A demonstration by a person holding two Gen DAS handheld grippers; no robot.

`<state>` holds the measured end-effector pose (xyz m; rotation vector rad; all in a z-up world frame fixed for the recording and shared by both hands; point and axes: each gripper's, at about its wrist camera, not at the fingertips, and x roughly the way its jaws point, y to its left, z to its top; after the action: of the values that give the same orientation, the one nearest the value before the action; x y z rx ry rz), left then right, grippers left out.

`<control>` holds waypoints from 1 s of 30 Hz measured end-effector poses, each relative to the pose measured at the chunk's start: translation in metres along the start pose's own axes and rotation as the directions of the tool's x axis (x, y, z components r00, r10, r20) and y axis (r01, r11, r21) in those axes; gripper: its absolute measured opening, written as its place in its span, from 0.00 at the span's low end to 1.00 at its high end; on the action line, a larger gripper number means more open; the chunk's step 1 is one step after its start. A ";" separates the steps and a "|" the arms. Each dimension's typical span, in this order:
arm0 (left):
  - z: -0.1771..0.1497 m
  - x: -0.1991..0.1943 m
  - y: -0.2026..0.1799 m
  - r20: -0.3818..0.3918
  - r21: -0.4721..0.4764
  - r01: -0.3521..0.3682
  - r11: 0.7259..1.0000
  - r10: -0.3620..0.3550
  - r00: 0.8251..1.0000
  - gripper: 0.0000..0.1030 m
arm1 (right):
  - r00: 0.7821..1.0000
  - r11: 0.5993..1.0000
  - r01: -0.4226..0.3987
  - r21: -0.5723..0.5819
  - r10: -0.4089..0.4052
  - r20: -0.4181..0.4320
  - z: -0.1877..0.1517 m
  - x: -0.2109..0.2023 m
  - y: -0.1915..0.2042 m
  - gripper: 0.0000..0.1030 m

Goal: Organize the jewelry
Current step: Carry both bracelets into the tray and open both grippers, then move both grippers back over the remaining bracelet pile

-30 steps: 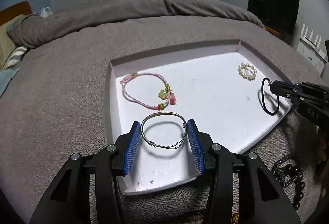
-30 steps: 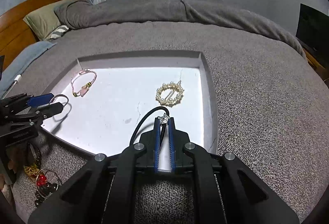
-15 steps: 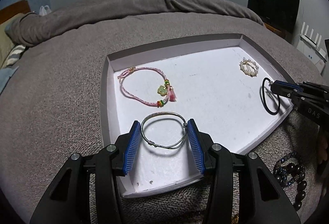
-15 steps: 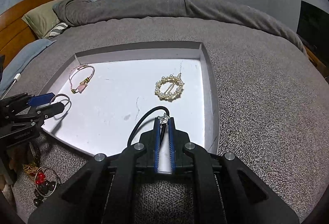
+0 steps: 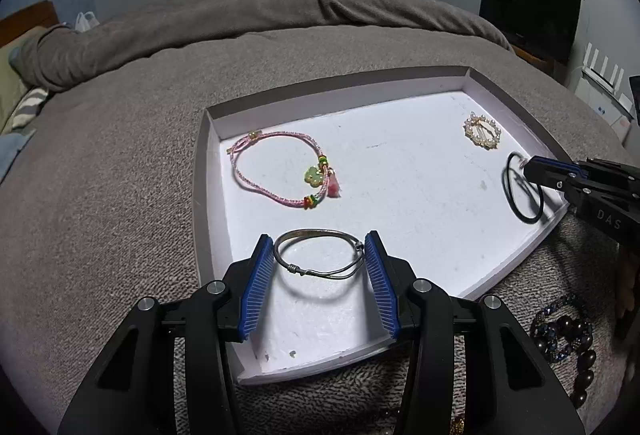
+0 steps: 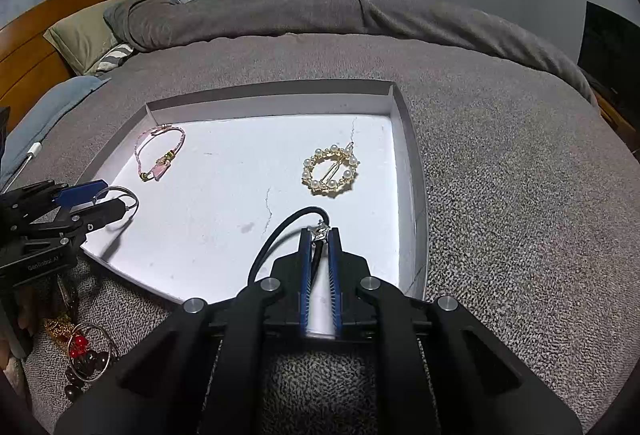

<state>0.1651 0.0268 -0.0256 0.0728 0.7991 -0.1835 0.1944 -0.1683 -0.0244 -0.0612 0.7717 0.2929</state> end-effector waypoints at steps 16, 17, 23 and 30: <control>0.006 -0.018 -0.004 0.076 -0.004 -0.009 1.000 0.009 0.997 0.64 | 0.984 1.000 -0.009 0.005 0.008 0.179 0.006 -0.033 0.002 0.47; 0.006 -0.020 -0.003 0.083 -0.005 -0.009 1.000 0.009 0.996 0.65 | 0.982 1.000 -0.006 0.007 0.005 0.190 0.007 -0.034 0.002 0.51; 0.008 -0.031 -0.004 0.126 -0.001 -0.020 1.000 0.020 0.992 0.73 | 0.971 1.000 -0.003 0.012 0.001 0.239 0.008 -0.043 0.002 0.75; 0.007 -0.043 -0.005 0.163 -0.003 -0.054 0.999 0.053 0.985 0.87 | 0.966 0.998 -0.005 0.069 -0.013 0.258 -0.001 -0.052 -0.007 0.95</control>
<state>0.1397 0.0264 0.0106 0.0796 0.6334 -0.1371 0.1601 -0.1873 0.0112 0.0404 0.5220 0.2638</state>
